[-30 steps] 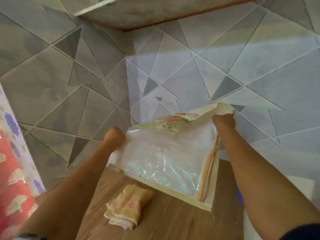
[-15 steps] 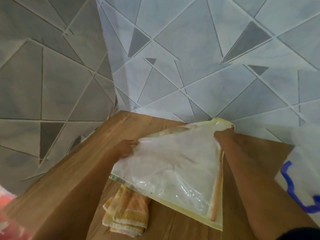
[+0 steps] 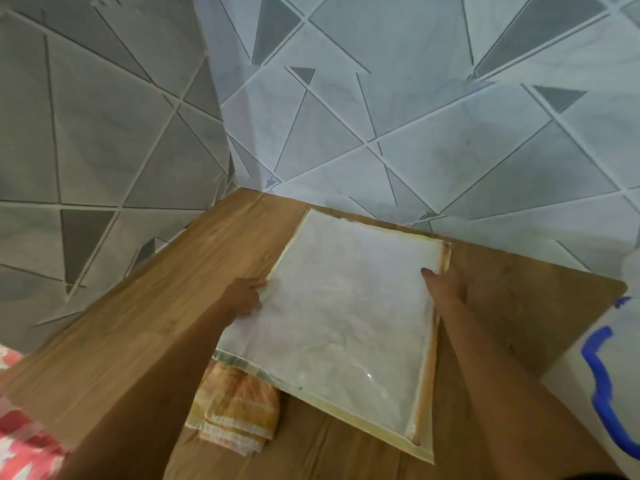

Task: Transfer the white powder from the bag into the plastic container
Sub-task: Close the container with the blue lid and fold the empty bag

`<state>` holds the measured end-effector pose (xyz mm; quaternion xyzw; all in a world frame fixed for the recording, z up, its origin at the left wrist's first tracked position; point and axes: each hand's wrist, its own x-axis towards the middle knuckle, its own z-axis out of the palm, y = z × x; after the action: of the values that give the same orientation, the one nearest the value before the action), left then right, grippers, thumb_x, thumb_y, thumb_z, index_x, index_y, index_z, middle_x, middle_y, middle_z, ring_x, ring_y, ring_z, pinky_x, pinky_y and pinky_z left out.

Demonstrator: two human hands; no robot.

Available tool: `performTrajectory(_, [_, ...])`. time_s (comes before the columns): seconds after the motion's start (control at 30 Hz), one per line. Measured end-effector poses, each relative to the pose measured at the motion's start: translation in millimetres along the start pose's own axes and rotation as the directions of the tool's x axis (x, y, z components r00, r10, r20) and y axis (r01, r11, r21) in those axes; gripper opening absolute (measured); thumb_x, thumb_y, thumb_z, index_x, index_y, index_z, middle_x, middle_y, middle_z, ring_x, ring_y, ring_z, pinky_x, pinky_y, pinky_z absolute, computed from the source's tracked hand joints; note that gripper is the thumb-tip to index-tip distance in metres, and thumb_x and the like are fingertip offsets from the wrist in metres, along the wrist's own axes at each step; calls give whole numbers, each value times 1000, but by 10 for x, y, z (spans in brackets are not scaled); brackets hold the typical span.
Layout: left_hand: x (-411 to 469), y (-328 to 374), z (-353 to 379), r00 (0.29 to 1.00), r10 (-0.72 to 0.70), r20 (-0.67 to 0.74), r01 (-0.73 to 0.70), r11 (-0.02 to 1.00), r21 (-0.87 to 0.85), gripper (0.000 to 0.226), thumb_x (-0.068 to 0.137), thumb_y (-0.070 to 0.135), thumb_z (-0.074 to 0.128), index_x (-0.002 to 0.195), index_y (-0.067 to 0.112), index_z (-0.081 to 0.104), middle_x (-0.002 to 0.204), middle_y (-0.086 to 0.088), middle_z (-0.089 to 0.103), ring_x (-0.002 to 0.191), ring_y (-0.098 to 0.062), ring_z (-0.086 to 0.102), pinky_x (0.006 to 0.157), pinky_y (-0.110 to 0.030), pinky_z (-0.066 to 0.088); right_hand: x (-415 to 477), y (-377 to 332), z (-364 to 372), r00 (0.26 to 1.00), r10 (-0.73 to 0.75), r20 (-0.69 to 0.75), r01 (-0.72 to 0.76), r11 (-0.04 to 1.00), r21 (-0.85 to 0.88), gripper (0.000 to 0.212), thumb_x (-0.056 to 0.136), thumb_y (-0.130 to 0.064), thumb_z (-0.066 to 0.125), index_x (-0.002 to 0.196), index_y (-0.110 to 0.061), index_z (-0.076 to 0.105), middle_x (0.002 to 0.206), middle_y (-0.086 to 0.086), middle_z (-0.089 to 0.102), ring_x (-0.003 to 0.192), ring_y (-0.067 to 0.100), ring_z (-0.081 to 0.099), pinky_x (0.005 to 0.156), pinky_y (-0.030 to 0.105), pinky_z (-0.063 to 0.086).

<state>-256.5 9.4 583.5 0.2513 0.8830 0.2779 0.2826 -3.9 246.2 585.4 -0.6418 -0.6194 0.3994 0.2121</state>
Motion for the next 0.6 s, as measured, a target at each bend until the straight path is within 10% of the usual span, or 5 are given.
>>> performTrajectory(0.2, [-271, -6, 50, 988, 33, -153, -40, 998, -40, 48, 71, 12, 50, 117, 5, 63, 119, -15, 60, 108, -36, 57, 85, -36, 52, -134, 86, 25, 1000, -18, -11, 16, 992, -124, 61, 88, -26, 59, 135, 4, 35, 139, 25, 42, 122, 43, 48, 96, 46, 44])
performTrajectory(0.6, [-1723, 379, 134, 865, 463, -193, -424, 881, 211, 53, 92, 34, 53, 140, 17, 39, 150, -7, 36, 138, -25, 34, 113, -34, 25, -1735, 290, -501, 918, -391, -64, 383, 916, -117, 63, 91, -36, 52, 145, -12, 29, 149, 12, 38, 135, 31, 39, 111, 40, 34])
